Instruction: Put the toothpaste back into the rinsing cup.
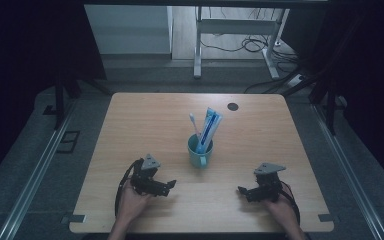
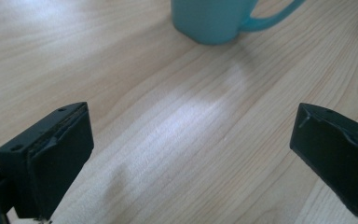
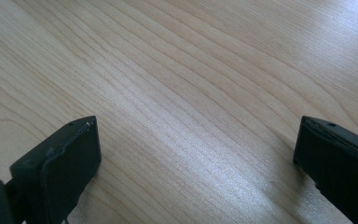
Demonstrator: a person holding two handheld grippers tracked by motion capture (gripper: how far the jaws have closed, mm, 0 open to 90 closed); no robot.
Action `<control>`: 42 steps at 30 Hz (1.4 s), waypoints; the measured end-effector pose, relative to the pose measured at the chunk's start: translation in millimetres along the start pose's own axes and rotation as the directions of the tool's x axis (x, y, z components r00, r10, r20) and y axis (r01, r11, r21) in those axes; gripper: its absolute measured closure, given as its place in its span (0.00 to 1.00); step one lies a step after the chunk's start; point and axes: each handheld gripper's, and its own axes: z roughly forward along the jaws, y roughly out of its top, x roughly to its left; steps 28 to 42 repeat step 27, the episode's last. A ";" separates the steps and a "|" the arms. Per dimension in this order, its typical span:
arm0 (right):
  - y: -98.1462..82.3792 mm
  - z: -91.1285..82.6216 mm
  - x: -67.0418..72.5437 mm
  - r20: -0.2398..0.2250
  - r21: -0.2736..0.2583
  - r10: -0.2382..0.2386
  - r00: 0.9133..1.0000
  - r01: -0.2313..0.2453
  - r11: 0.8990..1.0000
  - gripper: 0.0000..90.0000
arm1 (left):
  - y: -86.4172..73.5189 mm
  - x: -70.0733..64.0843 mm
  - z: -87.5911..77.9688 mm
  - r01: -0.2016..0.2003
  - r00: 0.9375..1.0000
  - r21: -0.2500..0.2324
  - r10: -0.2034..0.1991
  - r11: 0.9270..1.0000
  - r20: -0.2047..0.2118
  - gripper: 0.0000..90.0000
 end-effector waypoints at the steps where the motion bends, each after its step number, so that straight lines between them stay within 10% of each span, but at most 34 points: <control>1: 0.0 0.0 0.0 0.000 -0.001 0.000 1.000 0.000 1.000 0.00 | -1.7 -0.4 1.2 0.002 1.000 0.002 -0.002 1.000 -0.002 0.00; 42: -0.1 0.1 -0.1 0.001 -0.002 -0.001 1.000 0.001 1.000 0.00 | -23.4 -7.6 23.4 -0.041 0.997 0.087 0.046 0.995 -0.059 0.00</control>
